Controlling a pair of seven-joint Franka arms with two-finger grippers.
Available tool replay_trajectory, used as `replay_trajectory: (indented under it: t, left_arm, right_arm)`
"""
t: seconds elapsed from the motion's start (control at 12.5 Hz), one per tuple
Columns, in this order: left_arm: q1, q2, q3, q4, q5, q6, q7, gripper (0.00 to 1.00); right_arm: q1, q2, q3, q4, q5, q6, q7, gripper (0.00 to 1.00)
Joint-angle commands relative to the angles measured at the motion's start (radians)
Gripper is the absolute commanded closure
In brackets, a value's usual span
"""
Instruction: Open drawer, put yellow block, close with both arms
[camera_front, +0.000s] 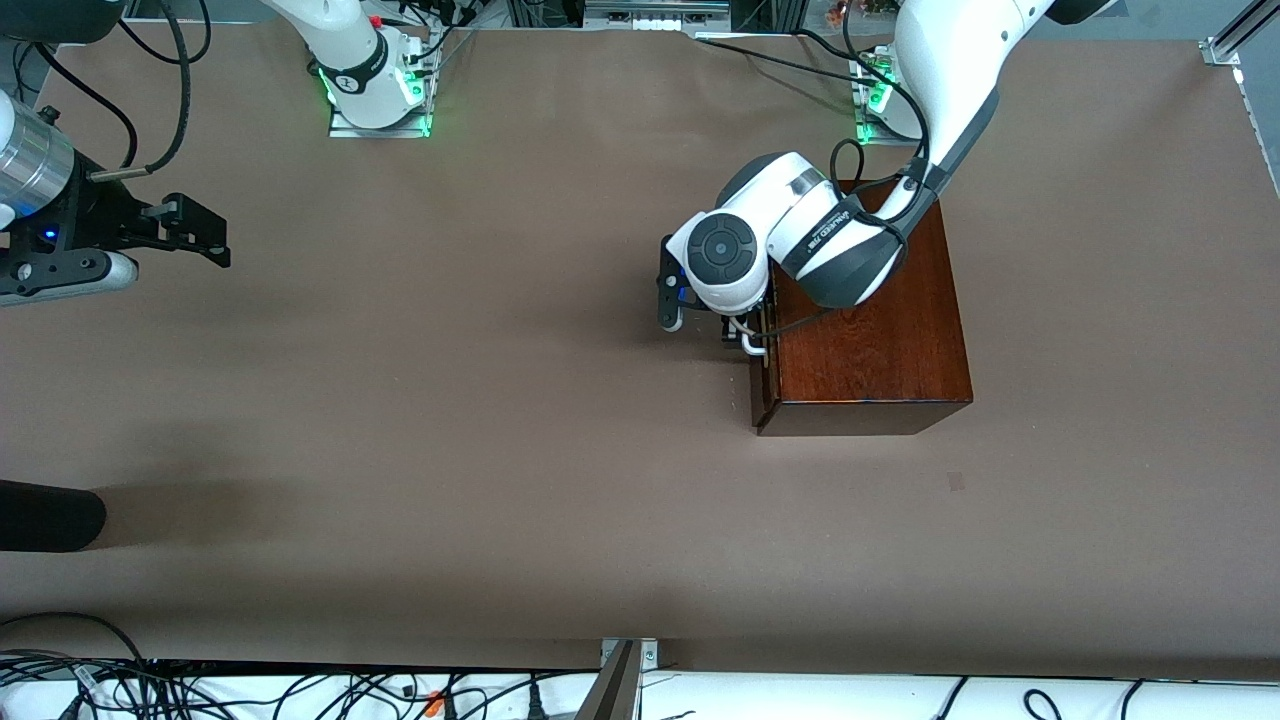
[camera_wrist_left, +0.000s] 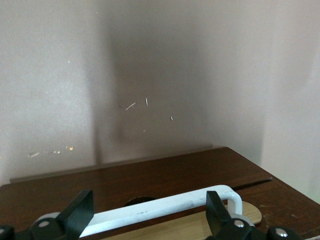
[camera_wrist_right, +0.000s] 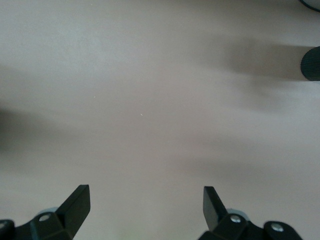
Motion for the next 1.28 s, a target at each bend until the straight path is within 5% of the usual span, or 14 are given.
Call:
replay_trajectory:
  t: [0.0,0.32,0.56,1.2]
  left_arm:
    - [0.021,-0.042,0.023,0.003,0.049,-0.024,0.004,0.00]
    - [0.038,-0.200,0.020,0.023,-0.096,-0.113,-0.184,0.00]
    - [0.102,-0.339,0.023,0.043,-0.097,-0.252,-0.415,0.00]
    - [0.271,-0.429,0.135,0.173,-0.128,-0.464,-0.528,0.00]
  right_arm:
    - [-0.010,-0.014,0.005,0.004,0.016,-0.015,0.015,0.00]
    - [-0.010,-0.014,0.005,0.004,0.016,-0.015,0.015,0.00]
    - [-0.010,-0.014,0.005,0.004,0.016,-0.015,0.015,0.00]
    - [-0.010,-0.014,0.005,0.004,0.016,-0.016,0.015,0.00]
